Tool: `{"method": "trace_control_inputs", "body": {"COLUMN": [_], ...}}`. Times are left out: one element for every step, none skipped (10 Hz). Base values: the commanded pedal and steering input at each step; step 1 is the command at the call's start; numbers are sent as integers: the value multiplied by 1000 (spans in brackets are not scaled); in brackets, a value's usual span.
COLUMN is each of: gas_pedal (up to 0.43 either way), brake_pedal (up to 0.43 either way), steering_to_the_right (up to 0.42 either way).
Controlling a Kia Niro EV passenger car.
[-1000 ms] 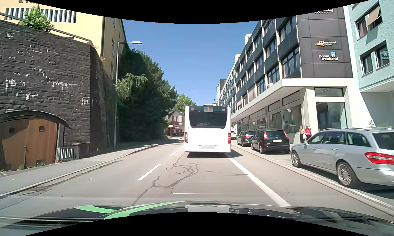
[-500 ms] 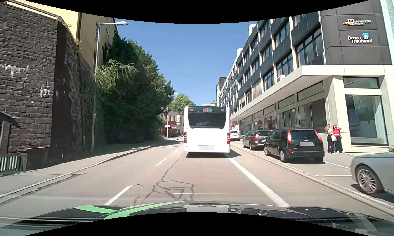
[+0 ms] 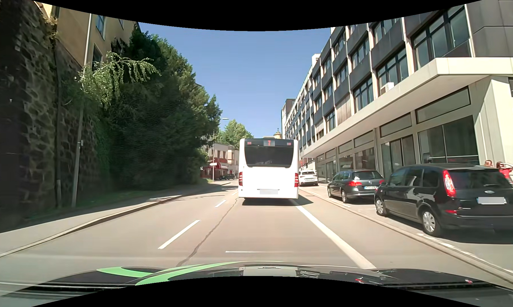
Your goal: Follow the waypoints while adhering to traffic rules and regulations
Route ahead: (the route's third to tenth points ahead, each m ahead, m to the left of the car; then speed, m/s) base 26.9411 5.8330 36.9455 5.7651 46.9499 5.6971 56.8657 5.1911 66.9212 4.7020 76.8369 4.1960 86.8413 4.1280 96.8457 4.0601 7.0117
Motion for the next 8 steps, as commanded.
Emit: {"method": "trace_control_inputs", "body": {"gas_pedal": [169, 169, 169, 169, 169, 169, 169, 169], "brake_pedal": [0, 0, 0, 0, 0, 0, 0, 0], "steering_to_the_right": [-4, -4, -4, -4, -6, -6, -6, -6]}}
